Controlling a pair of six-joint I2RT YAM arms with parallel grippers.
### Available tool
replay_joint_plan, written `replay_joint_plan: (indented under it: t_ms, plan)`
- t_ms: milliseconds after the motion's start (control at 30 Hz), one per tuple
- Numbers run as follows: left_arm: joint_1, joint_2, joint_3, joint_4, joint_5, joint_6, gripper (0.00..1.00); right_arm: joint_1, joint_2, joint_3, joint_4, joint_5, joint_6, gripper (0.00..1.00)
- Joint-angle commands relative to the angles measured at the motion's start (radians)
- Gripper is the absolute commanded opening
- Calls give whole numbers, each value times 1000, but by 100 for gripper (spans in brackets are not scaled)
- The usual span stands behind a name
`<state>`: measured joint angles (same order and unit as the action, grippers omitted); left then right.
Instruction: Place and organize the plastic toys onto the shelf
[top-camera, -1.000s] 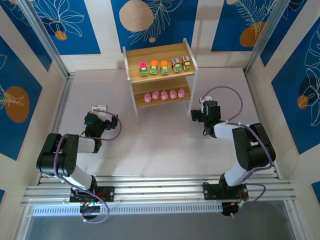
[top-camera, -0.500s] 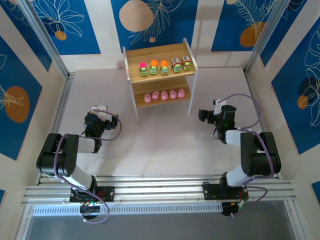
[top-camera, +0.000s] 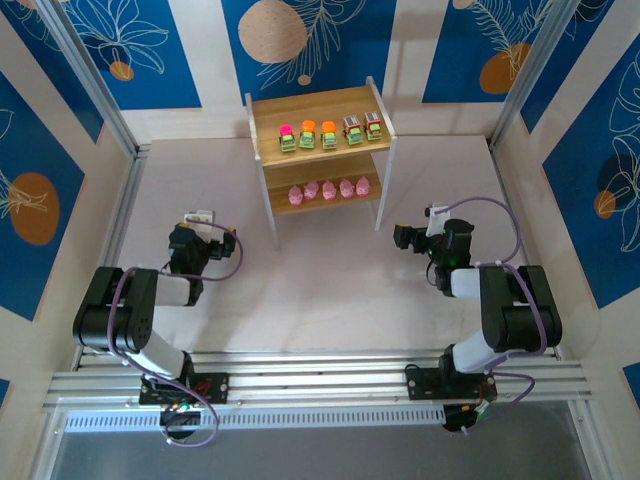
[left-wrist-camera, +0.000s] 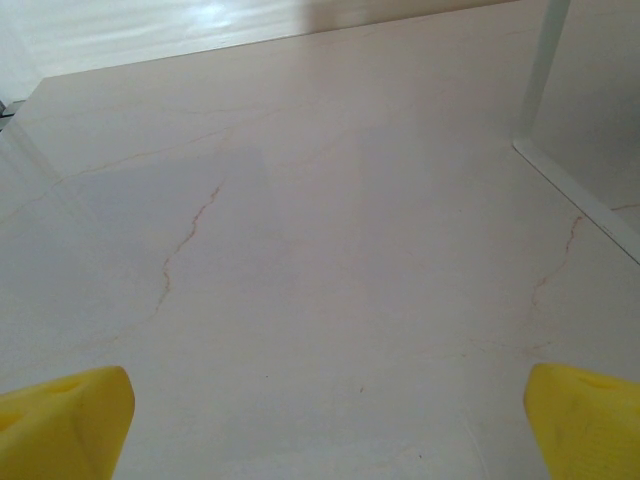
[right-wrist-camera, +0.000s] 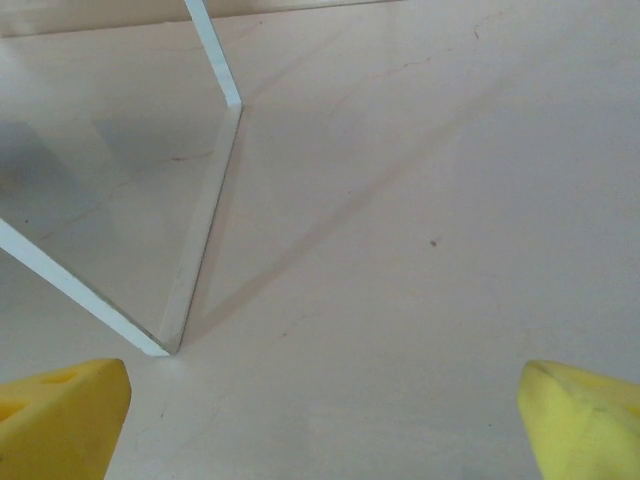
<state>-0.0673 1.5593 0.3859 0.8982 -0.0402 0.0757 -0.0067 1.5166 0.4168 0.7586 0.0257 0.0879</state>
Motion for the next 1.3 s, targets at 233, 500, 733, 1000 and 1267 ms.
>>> replay_joint_plan:
  t_ms: [233, 500, 733, 1000, 1267]
  plan:
    - [5, 7, -22, 61, -67, -53, 100, 28, 10, -3, 58, 100, 5, 99]
    - [5, 4, -28, 71, -64, -53, 100, 46, 10, -16, 82, 181, 14, 99]
    - [4, 3, -28, 70, -65, -51, 100, 47, 7, -19, 89, 181, 14, 99]
    - [4, 5, -25, 65, -48, -48, 100, 17, 7, -5, 59, 109, 25, 99]
    - [5, 4, -13, 42, -1, -29, 100, 15, 6, -5, 58, 110, 26, 99]
